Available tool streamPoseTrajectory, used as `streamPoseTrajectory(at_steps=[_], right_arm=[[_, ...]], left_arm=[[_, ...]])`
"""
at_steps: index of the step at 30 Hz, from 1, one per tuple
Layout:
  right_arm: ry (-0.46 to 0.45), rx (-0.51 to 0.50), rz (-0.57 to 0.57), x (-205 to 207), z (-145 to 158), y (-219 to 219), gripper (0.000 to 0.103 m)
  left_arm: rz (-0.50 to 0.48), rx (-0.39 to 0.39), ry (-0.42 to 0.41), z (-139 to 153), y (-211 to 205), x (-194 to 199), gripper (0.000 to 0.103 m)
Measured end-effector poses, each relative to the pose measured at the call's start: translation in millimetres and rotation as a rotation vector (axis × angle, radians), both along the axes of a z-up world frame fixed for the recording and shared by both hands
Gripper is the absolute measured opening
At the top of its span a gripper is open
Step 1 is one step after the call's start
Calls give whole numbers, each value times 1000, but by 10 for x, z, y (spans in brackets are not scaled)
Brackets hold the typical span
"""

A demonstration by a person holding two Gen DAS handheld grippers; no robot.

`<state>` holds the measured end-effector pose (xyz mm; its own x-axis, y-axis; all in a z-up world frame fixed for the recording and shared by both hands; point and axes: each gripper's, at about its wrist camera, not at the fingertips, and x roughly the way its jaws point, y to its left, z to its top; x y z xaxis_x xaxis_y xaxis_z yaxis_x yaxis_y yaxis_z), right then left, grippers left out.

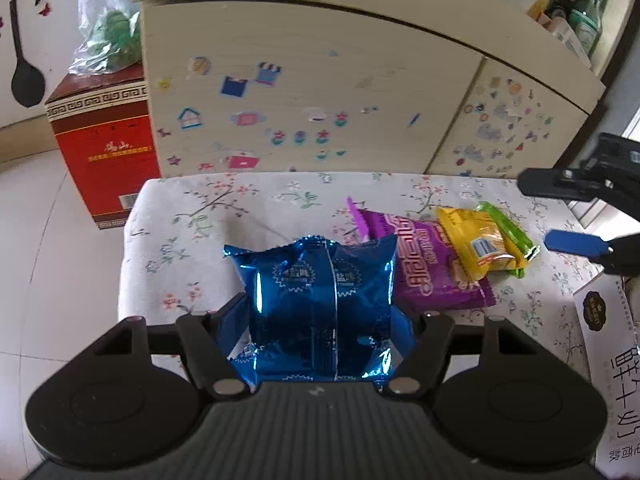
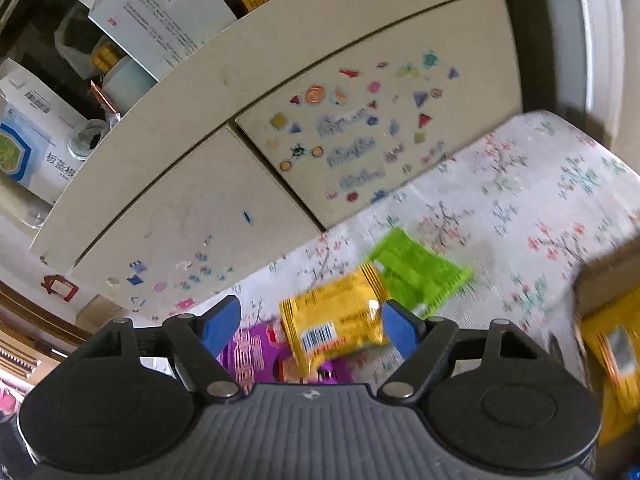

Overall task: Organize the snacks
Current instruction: 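Move left tool to blue foil bag while right tool moves to yellow bag, then close left tool on blue foil bag while right tool grasps yellow bag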

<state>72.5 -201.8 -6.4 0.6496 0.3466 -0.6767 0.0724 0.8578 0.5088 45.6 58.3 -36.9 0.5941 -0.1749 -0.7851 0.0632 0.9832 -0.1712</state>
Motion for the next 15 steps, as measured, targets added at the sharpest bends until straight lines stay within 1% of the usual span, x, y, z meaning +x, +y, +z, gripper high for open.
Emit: streamPoseTrajectory(at_steps=[3,5,9,13,15], right_arm=[[10,-11,17,124,-134,36,80],[8,-41,16,171,-191,54,76],[-29,-83,-13,265,-193,55,76],[-34,-195,-45,357,-265,107,76],[-4,-248,-53,396,-357,128,76]], left_arm=[[1,-7,10,-1,45,-9,70],[-5,-8,17,3,46,-17,70],[-23,-15,23,13,29,-39,70],[-36,-15,27,7,7,-70,70],[-39,-6,25,3,-1,-74,70]])
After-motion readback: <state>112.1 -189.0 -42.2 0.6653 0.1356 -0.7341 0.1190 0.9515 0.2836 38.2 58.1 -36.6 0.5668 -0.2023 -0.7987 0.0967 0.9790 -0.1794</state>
